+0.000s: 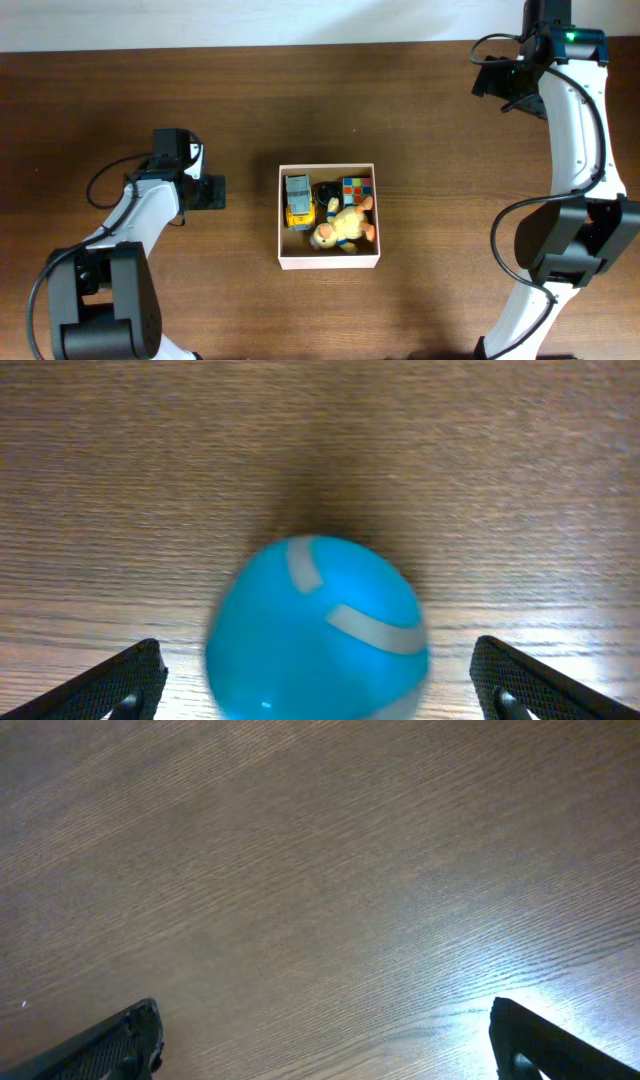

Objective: Pack container
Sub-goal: 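Close the left gripper around the blue ball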

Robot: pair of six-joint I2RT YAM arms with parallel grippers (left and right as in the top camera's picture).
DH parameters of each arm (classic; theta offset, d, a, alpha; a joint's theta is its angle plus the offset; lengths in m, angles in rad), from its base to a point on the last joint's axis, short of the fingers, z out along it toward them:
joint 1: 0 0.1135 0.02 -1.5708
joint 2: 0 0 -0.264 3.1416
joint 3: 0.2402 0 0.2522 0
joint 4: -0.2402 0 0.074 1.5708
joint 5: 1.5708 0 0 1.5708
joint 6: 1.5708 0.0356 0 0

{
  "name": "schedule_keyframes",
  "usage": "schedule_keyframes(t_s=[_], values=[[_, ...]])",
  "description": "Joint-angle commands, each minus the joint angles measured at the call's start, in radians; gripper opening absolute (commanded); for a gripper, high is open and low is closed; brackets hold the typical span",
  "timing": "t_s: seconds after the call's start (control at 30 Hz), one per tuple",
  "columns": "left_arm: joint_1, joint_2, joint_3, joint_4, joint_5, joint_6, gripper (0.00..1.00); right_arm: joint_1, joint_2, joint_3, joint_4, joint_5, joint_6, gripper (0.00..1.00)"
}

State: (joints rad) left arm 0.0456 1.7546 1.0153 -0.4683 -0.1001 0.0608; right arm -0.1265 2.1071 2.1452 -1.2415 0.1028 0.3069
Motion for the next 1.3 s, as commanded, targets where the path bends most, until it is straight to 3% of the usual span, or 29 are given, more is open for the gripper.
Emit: schedule_keyframes(t_s=[0.0,0.4,0.6,0.67,1.17,1.27], values=[[0.014,0.004,-0.004,0.017,0.018,0.016,0.99,0.000,0.000,-0.004,0.000,-0.006,0.002,0.99],[0.014,0.031,-0.004,0.064,0.060,0.016,0.95,0.000,0.000,-0.004,0.000,-0.006,0.002,0.99],[0.014,0.077,-0.004,0.064,0.107,0.011,0.89,0.000,0.000,-0.004,0.000,-0.006,0.002,0.99],[0.014,0.080,-0.004,0.064,0.113,0.002,0.82,0.000,0.000,-0.004,0.000,-0.006,0.002,0.99],[0.014,0.080,-0.004,0.090,0.093,0.000,0.82,0.000,0.000,-0.004,0.000,-0.006,0.002,0.99],[0.014,0.080,-0.004,0.090,0.082,0.000,0.77,0.000,0.000,-0.004,0.000,-0.006,0.002,0.99]])
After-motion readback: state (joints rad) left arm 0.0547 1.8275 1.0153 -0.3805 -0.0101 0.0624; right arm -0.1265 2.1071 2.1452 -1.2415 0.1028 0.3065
